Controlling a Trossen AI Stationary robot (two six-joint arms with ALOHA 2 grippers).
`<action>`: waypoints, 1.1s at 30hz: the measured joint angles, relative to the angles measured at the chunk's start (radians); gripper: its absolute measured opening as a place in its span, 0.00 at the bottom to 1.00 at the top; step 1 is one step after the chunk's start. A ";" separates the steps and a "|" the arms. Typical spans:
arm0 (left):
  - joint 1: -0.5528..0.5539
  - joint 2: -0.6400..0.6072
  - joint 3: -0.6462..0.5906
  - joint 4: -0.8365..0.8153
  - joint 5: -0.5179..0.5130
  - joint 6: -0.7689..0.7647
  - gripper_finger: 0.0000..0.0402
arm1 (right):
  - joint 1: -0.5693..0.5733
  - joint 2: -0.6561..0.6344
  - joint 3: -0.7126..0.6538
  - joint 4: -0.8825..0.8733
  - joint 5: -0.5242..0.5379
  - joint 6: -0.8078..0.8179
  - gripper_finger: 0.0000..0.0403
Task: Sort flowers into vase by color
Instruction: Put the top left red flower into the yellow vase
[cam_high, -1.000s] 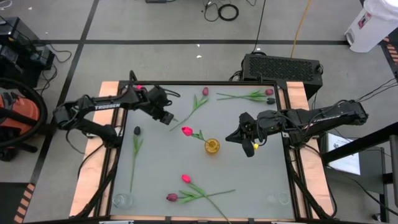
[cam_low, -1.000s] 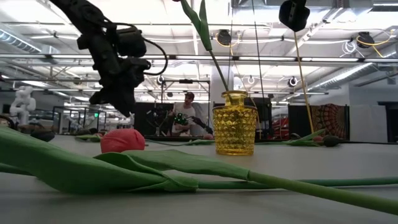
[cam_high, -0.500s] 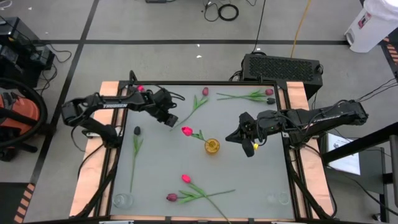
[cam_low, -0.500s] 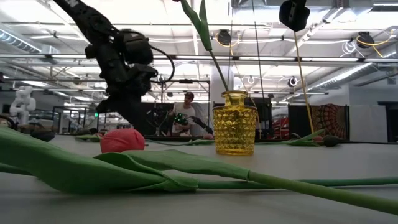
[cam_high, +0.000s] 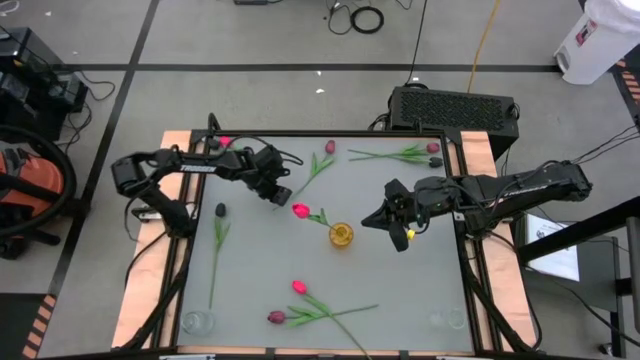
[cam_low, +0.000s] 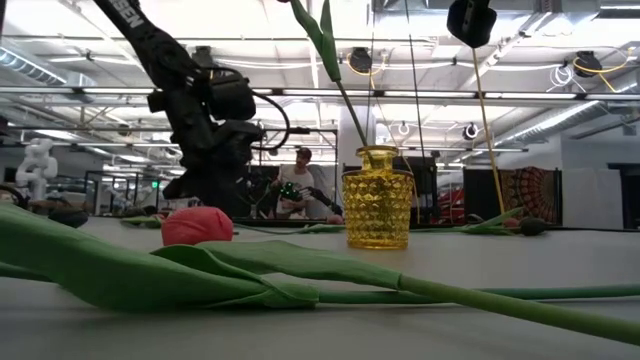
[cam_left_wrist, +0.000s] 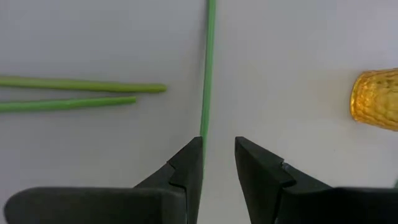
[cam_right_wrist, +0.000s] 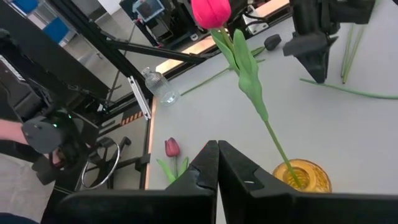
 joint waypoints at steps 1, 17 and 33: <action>0.000 0.002 0.000 0.002 0.000 0.000 0.25 | 0.000 0.000 0.000 0.000 0.000 0.000 0.00; 0.002 0.035 0.000 0.093 -0.053 -0.026 0.25 | 0.000 0.000 0.000 -0.001 0.000 0.000 0.00; 0.014 0.079 0.041 0.138 -0.053 -0.034 0.25 | 0.001 0.000 0.000 -0.001 -0.001 0.015 0.00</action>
